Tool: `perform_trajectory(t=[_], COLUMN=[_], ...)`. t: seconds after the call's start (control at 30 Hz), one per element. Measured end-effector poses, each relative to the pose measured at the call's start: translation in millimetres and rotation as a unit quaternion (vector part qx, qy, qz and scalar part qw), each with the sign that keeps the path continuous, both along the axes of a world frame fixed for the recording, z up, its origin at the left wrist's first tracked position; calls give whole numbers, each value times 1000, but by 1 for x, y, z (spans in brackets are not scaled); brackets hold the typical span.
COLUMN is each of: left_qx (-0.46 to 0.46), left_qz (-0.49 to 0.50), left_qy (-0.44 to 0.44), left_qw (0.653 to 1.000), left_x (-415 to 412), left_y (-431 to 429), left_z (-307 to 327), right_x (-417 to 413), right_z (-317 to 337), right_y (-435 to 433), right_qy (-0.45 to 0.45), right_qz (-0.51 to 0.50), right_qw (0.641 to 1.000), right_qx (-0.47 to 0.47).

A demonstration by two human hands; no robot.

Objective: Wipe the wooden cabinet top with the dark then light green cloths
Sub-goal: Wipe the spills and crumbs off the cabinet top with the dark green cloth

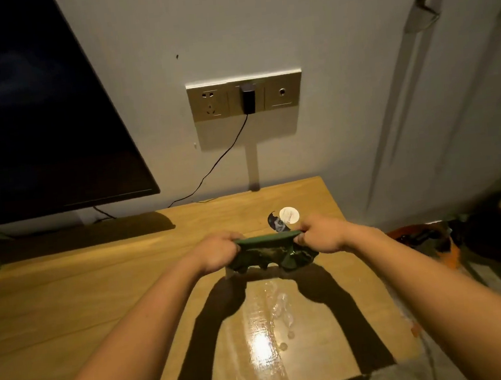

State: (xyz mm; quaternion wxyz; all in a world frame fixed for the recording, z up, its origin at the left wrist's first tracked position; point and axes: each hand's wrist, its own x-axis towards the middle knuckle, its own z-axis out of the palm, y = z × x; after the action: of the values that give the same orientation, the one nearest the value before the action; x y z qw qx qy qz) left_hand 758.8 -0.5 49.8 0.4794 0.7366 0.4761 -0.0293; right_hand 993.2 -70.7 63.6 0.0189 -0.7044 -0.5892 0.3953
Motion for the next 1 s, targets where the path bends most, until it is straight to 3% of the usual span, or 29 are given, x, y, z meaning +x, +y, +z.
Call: perform_trajectory(t=[0.3, 0.53, 0.63, 1.0], left_qx=[212, 146, 167, 188], left_qz=[-37, -101, -150, -172], left_qy=[-2, 7, 3, 19], left_qw=[977, 984, 975, 967], left_x=[72, 87, 84, 74], left_y=[140, 168, 167, 146], left_z=[-56, -154, -181, -181], right_x=[50, 58, 53, 44], right_z=[-46, -139, -170, -179], right_y=[128, 152, 143, 127], right_qy=[-89, -97, -126, -151], right_qz=[-78, -91, -58, -26], right_qw=[986, 987, 988, 985], right_qx=[121, 94, 72, 85])
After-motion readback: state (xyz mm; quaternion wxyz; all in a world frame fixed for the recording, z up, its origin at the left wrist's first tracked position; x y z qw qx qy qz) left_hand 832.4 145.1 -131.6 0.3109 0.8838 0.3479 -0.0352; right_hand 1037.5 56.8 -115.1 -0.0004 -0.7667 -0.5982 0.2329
